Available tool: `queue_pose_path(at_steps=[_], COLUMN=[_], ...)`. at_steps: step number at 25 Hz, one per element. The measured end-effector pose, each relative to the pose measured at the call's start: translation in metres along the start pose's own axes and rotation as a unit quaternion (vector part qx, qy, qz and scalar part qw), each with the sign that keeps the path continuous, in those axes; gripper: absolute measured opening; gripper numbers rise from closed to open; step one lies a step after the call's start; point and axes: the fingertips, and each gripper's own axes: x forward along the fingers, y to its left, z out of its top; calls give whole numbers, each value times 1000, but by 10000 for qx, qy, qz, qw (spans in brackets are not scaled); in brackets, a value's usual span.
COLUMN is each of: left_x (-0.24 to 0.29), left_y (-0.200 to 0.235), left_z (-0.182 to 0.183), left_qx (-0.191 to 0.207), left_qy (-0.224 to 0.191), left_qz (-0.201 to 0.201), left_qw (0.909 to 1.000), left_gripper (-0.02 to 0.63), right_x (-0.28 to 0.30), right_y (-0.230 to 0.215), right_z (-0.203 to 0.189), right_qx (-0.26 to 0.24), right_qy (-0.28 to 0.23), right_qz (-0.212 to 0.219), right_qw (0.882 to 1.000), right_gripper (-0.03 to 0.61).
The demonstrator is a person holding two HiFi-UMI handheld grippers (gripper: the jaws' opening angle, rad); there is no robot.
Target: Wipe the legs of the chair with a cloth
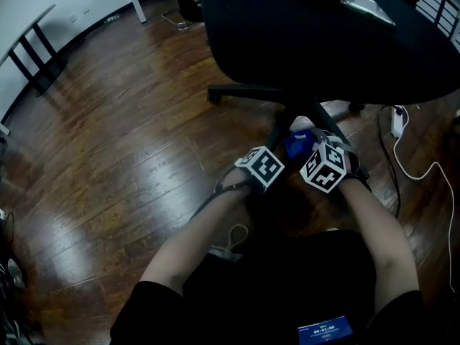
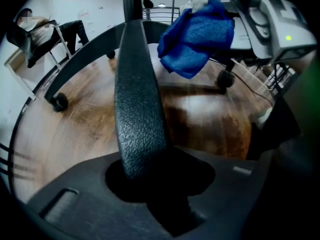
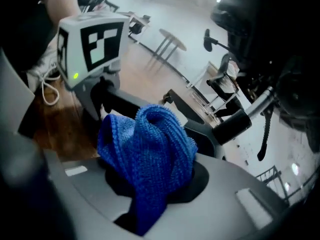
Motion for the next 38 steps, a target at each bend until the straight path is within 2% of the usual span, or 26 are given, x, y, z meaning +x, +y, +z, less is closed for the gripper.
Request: queue_pose_path(at_steps=[3,5,7,8,10,12,14,16,19,22,28,31,34,36,38], left_x=[-5,-11,-23,-31,-46,-59,-66,-75,-93,-80,-46,-38,-39,-41,-35], left_y=[-72,-115,-136,-141,-144,-143,-129,-103,-85,-81,-101,-107,-107,-107,-106], left_z=[6,11,10,8,5,-2,-18,-24,-19,-25,-33,-29,-32,-37,-36], left_qx=[43,207,494,715,1250,1523,1508,1389,1560,2061,2390,2395,2292,2082,1993], left_qy=[-83,-289,-507,-628,-969,-1229,-1213,-1194,-1454,-1408,-981,-909,-787,-723,-771], left_qz=[-794,-1515,-1920,-1973,-1837,-1614,-1299,-1000,-707,-297,-620,-774,-995,-1315,-1586], left_qw=[9968,9878,9788,9757,9702,9673,9725,9780,9744,9679,9640,9635,9651,9665,9640], left_gripper=[190,264,276,276,280,288,288,288,288,288,288,287,288,288,288], right_x=[-26,-44,-63,-70,-78,-79,-82,-87,-90,-83,-64,-47,-33,-21,-4], right_y=[22,31,39,46,66,87,102,112,133,142,120,88,51,26,0], right_z=[-1,4,13,16,20,20,20,25,37,40,47,50,53,58,56], right_qx=[616,711,809,902,1068,1102,957,600,46,-167,-208,-98,87,126,81], right_qy=[-229,-361,-596,-724,-943,-1056,-1066,-1066,-1132,-1015,-918,-930,-903,-846,-741], right_qz=[176,252,368,490,869,1229,1474,1801,2186,1955,1191,818,653,513,297], right_qw=[9977,9965,9943,9921,9860,9806,9786,9760,9692,9753,9884,9923,9937,9950,9968], right_gripper=[84,83,83,83,83,83,83,83,83,83,83,83,83,83,83])
